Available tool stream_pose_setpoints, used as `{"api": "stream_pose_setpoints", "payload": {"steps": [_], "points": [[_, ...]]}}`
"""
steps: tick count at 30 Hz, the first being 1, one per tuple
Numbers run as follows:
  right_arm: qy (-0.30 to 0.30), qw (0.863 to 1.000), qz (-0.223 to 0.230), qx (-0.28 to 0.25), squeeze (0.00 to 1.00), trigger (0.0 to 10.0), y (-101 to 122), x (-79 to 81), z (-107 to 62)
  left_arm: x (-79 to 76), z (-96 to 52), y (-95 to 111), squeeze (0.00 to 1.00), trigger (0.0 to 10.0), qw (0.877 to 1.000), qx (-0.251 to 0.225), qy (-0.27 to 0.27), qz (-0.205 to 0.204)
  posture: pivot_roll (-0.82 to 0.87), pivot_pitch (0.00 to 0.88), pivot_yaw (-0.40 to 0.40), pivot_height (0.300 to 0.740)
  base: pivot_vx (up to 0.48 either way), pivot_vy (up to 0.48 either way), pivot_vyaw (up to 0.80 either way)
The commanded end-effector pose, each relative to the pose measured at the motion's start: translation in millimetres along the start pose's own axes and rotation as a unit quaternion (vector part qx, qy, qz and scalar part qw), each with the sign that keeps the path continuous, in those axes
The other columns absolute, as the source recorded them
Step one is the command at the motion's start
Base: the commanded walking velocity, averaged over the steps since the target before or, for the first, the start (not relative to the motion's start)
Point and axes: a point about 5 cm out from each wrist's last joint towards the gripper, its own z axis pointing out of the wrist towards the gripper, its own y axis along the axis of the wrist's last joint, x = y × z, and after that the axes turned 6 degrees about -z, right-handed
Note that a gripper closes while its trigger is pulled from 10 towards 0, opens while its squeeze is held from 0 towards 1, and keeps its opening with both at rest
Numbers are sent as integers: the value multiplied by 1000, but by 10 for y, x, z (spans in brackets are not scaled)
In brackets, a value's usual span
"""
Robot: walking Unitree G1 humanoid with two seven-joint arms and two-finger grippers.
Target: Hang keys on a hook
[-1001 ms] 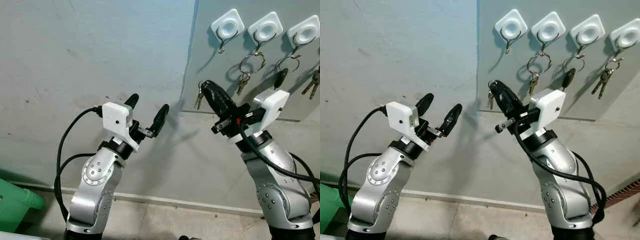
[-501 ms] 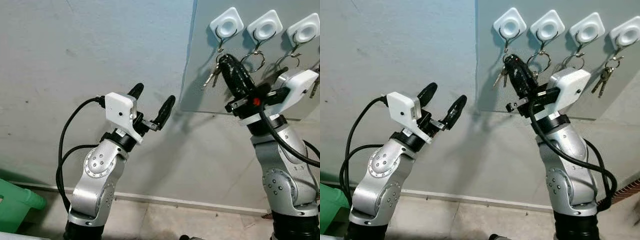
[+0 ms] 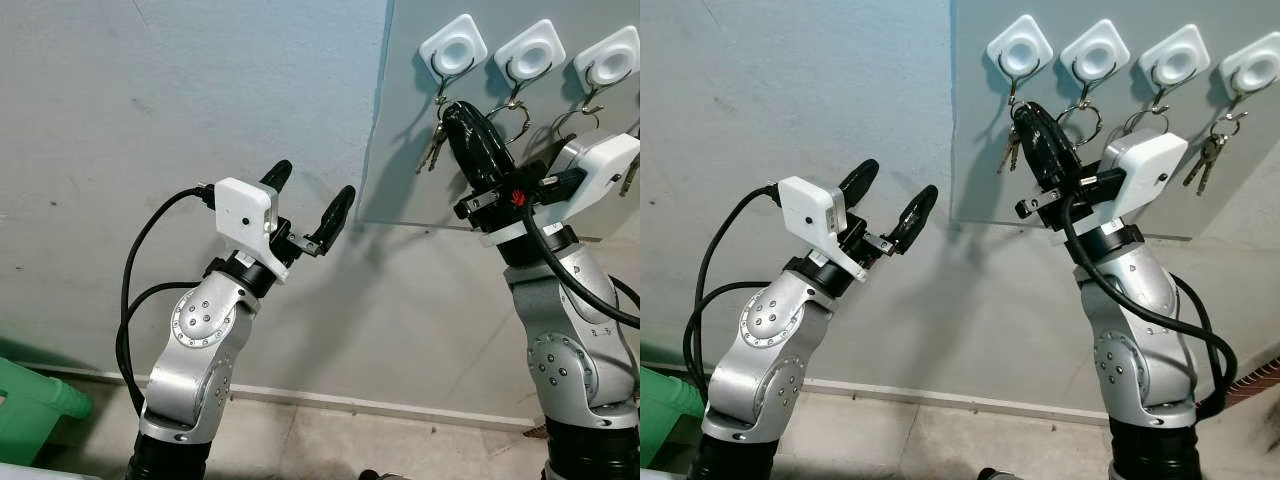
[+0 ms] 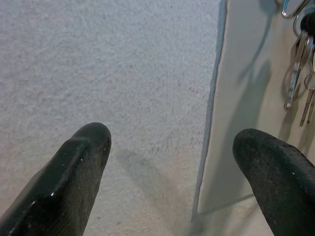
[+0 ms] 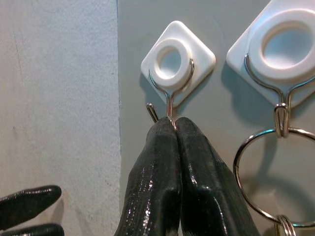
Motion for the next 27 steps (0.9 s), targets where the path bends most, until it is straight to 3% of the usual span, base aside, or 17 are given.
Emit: {"api": "stream_pose_setpoints", "payload": {"steps": [1, 10, 27], "points": [[3, 1000, -3, -3, 0, 10000, 36, -13, -16, -4, 23, 20, 0, 10000, 1000, -2, -2, 8, -27, 108, -16, 740, 0, 0, 0], [19, 1000, -1, -10, 0, 10000, 78, -18, -36, -51, 49, 29, 0, 10000, 1000, -6, -15, 4, -34, 110, -16, 740, 0, 0, 0], [39, 999, 3, -29, 0, 10000, 148, 15, 79, -117, 72, 38, 0, 10000, 999, -6, -31, 11, -32, 115, -14, 740, 0, 0, 0]]}}
